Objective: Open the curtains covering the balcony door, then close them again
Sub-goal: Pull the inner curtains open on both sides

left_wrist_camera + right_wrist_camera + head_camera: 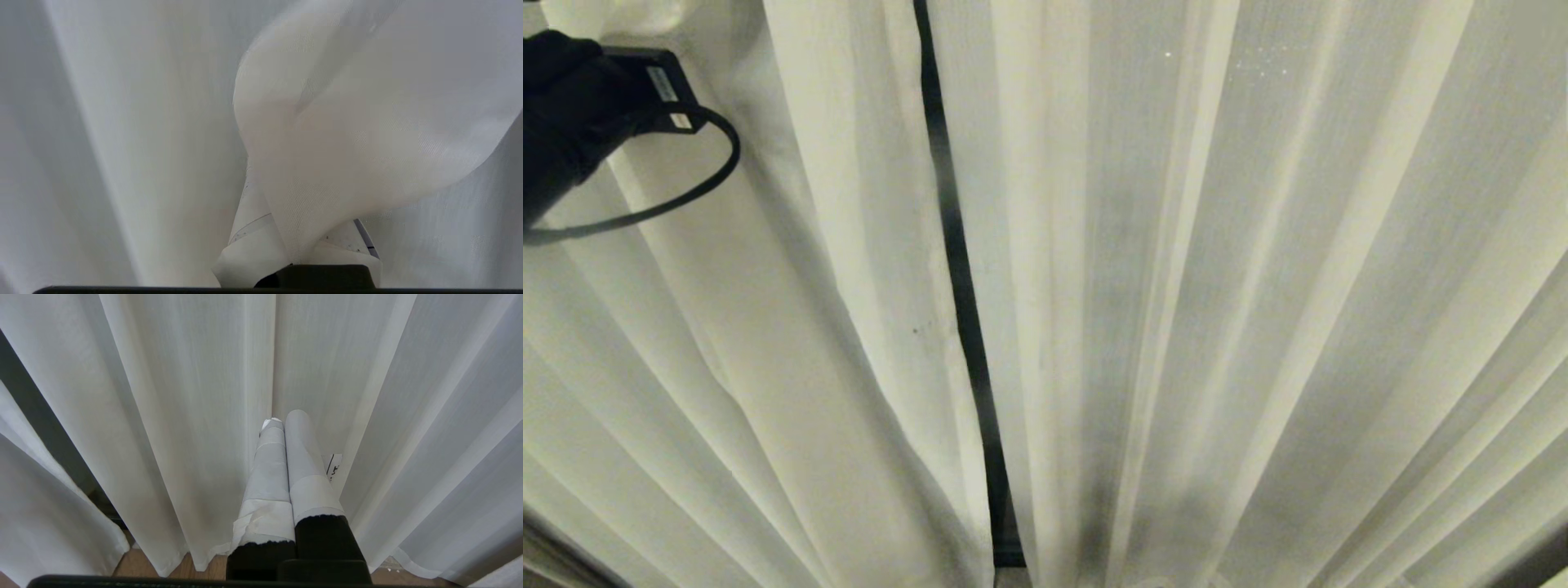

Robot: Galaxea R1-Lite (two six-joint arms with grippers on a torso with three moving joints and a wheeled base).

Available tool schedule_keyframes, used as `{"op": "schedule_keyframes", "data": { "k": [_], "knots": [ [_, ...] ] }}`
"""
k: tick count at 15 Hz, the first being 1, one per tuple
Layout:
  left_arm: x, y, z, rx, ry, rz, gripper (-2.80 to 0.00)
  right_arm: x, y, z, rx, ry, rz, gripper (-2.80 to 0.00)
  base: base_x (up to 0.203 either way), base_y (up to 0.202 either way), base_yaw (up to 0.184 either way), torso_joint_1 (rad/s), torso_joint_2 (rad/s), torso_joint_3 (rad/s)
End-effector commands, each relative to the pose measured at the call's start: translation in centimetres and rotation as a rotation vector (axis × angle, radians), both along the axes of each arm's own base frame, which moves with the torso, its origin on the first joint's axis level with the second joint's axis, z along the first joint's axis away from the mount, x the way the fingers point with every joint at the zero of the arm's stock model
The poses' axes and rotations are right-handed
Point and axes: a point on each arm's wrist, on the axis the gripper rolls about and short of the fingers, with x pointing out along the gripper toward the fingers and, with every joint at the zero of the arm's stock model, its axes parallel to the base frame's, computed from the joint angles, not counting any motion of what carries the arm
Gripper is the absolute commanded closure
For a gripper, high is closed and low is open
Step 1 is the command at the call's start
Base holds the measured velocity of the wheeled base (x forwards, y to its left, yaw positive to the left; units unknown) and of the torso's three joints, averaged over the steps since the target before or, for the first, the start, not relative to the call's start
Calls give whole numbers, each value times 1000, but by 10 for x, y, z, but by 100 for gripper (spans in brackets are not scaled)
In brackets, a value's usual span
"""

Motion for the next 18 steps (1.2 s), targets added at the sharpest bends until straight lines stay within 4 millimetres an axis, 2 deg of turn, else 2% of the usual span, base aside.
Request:
{"op": "schedule_keyframes", "data": {
  "k": [1,9,18],
  "knots": [
    [-2,3,0,3,12,12,0,0,0,0,-1,2,1,0,0,0,0,0,0,0],
    [-14,3,-9,33,78,16,0,0,0,0,-1,2,1,0,0,0,0,0,0,0],
    [-13,3,-13,31,95,14,0,0,0,0,-1,2,1,0,0,0,0,0,0,0]
  ]
}}
